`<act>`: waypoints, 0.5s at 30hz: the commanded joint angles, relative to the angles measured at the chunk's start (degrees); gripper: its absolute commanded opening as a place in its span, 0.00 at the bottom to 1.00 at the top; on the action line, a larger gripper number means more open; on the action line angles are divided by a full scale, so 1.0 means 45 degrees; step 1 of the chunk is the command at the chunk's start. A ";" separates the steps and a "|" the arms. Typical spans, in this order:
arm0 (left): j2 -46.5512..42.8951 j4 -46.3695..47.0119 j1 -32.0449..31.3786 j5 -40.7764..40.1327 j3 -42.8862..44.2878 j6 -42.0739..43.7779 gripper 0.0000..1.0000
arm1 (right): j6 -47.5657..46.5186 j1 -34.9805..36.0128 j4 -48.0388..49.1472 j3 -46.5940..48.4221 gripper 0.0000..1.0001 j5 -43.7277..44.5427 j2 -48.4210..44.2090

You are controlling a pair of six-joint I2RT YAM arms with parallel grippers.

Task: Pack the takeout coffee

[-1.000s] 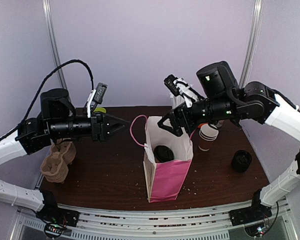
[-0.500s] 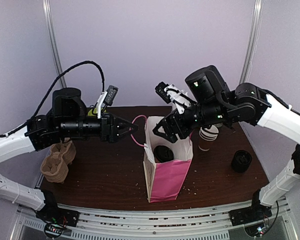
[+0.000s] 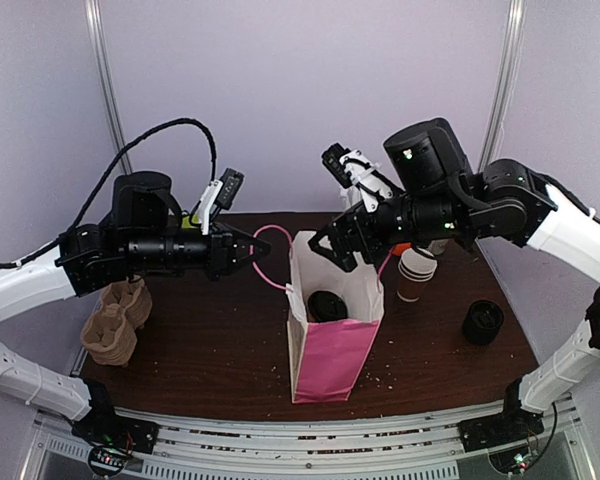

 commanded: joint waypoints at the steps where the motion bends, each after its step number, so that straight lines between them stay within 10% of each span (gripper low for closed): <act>1: -0.0441 -0.0106 -0.0025 -0.0897 0.0210 0.0414 0.00 | 0.0211 0.0067 0.0952 0.0466 0.91 0.1894 -0.1079; 15: -0.1599 -0.1109 0.0091 -0.3732 -0.0327 0.1218 0.00 | 0.1914 -0.3057 0.1886 -0.1937 0.92 0.4035 -0.2149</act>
